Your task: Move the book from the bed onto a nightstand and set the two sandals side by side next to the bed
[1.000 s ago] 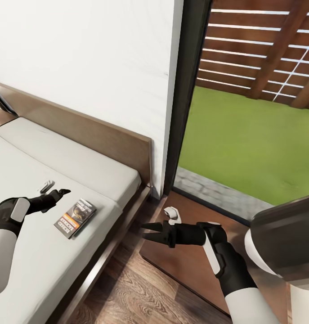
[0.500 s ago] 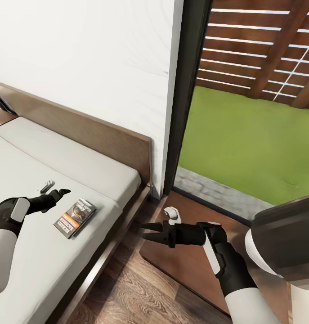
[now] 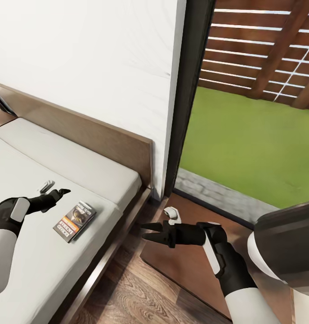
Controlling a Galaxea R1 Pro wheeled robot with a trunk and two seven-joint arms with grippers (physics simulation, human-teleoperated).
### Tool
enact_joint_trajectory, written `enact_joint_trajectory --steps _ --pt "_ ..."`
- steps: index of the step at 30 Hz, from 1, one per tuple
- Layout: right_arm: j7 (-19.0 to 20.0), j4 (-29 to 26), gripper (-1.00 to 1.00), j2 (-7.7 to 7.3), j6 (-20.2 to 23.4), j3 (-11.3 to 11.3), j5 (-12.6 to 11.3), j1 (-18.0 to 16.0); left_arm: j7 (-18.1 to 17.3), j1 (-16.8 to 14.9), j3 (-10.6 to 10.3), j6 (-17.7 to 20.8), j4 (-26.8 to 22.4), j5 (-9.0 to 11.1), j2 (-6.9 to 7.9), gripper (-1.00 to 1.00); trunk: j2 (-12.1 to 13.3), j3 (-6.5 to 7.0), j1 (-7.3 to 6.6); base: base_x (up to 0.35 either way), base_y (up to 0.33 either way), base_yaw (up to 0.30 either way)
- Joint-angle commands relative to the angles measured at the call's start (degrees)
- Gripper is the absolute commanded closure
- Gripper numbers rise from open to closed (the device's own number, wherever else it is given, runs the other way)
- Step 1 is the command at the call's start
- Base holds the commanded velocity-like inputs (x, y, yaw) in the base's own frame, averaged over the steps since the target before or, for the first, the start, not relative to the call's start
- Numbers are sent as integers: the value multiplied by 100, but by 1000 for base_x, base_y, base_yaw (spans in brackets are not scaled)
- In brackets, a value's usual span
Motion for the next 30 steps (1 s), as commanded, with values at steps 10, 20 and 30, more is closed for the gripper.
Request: enact_joint_trajectory --steps 10,20,30 --pt "6 0 -100 0 60 4 -19 -1 -21 -4 30 38 6 -8 -3 -100 -2 -4 0 2 1 0" --pt "6 0 -100 0 60 4 -19 0 -21 -4 30 33 23 -8 -8 -100 -2 -4 0 0 0 0" --pt "6 0 -100 0 60 4 -19 4 -17 -4 30 32 27 -11 -11 -100 -123 -58 66 0 0 0"
